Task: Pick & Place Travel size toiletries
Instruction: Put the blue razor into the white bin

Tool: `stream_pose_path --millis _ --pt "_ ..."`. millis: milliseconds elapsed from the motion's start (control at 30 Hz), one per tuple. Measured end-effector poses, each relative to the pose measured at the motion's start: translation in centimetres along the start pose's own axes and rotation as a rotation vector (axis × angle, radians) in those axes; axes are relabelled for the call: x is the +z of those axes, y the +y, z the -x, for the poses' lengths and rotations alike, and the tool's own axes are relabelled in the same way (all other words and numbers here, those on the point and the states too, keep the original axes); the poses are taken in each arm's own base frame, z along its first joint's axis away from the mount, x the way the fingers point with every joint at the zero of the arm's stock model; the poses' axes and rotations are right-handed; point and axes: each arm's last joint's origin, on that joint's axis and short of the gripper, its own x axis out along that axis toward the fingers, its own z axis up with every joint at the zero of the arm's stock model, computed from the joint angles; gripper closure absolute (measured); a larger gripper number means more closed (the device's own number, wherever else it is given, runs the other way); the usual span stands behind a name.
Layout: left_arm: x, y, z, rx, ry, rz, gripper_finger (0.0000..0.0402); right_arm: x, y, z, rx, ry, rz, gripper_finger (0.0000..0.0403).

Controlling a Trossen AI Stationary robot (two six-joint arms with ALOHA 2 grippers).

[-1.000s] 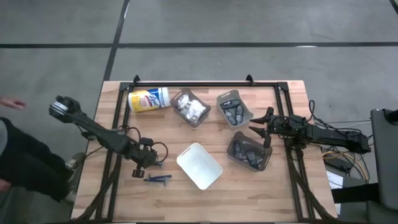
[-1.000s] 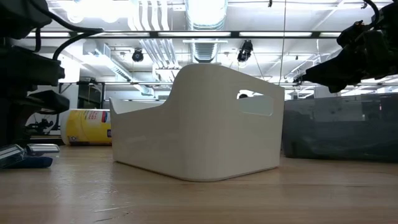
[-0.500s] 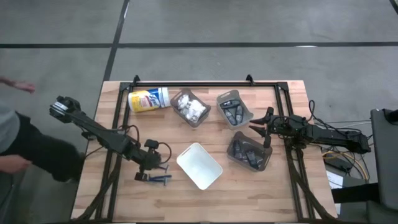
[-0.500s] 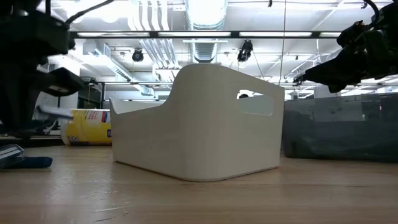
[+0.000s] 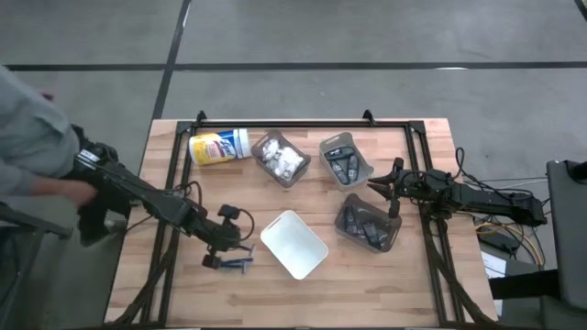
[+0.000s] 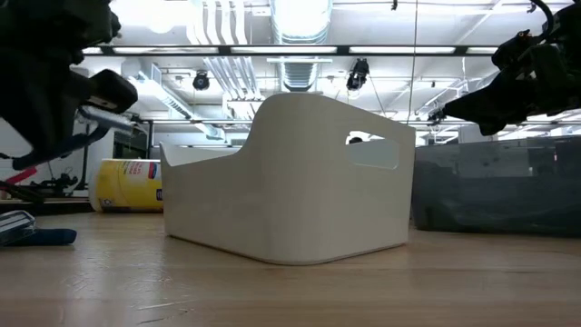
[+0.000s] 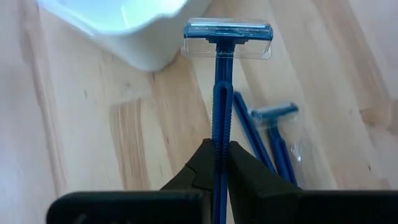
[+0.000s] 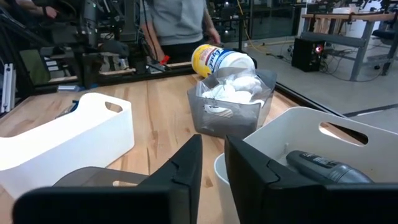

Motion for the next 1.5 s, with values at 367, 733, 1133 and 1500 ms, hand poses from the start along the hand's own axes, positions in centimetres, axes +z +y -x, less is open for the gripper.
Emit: stream_pose_path --millis 367,733,1133,1500 --pt "2.0 -0.3 0.7 -0.016 -0.151 -0.075 0.0382 0.0 0.0 0.0 0.000 0.000 0.004 0.0359" --pt "4.2 -0.7 1.3 -0.021 -0.391 -0.202 0.0381 0.0 0.0 0.0 0.000 0.000 0.000 0.0325" --pt "5.6 -0.6 1.8 0.067 -0.544 -0.301 0.0381 0.0 0.0 0.0 0.000 0.000 0.000 0.0292" --pt "6.5 0.5 0.2 0.123 -0.559 -0.317 0.0380 0.0 0.0 0.0 0.000 0.001 0.005 0.0266"
